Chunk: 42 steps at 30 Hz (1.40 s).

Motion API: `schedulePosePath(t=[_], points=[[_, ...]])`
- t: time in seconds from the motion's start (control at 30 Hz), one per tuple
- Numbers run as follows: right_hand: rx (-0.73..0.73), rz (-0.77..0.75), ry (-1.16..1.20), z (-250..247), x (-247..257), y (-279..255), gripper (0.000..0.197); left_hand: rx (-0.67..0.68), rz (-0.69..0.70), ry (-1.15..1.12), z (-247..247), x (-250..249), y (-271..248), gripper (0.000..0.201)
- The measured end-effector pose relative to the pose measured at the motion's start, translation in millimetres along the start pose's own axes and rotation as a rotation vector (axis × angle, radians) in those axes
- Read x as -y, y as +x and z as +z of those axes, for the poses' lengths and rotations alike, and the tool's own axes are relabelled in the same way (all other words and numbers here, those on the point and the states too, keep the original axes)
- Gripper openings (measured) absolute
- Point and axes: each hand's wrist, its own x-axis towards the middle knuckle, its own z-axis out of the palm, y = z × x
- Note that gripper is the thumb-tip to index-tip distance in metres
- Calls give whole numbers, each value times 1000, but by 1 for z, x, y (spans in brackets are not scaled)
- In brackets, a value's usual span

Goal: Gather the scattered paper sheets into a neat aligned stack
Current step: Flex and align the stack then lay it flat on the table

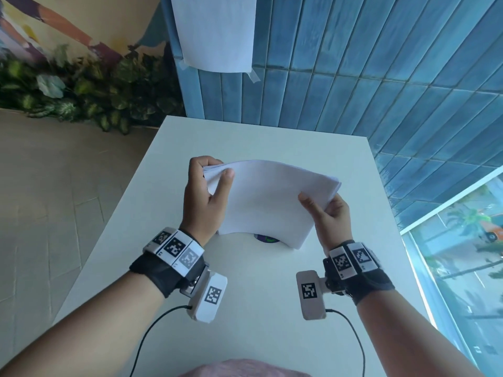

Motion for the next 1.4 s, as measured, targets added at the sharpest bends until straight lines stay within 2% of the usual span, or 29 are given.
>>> schedulePosePath(t=[0.2, 0.37, 0.4, 0.47, 0.53, 0.8, 0.93, 1.03, 1.17, 1.23, 1.3, 1.4], points=[[-9, -147, -53, 1, 22, 7, 36, 44, 22, -44, 1, 1, 0, 36], [-120, -117, -27, 13, 28, 6, 20, 58, 104, -4, 2, 3, -1, 46], [-164, -96, 0, 16, 29, 7, 22, 61, 139, 25, 0, 4, -1, 47], [-253, -58, 25, 20, 30, 11, 32, 58, 215, 91, -2, 8, 1, 42], [-306, -47, 12, 23, 31, 16, 34, 47, 269, 129, -3, 12, 3, 33], [-355, -133, -107, 21, 31, 24, 41, 44, 284, 141, -8, 16, 11, 26], [-364, -154, -122, 22, 33, 26, 33, 60, 288, 128, -6, 12, 10, 40], [-349, -178, -112, 24, 34, 25, 26, 69, 321, 161, -5, 12, 10, 34], [-318, -102, -117, 22, 34, 25, 27, 60, 288, 147, -6, 14, 11, 30], [-325, -71, -141, 20, 33, 27, 35, 56, 260, 129, -7, 13, 10, 30], [-305, -69, -175, 18, 34, 28, 41, 52, 197, 106, -8, 14, 8, 32], [-278, -99, -157, 18, 36, 28, 38, 67, 109, 78, -10, 18, 8, 35]])
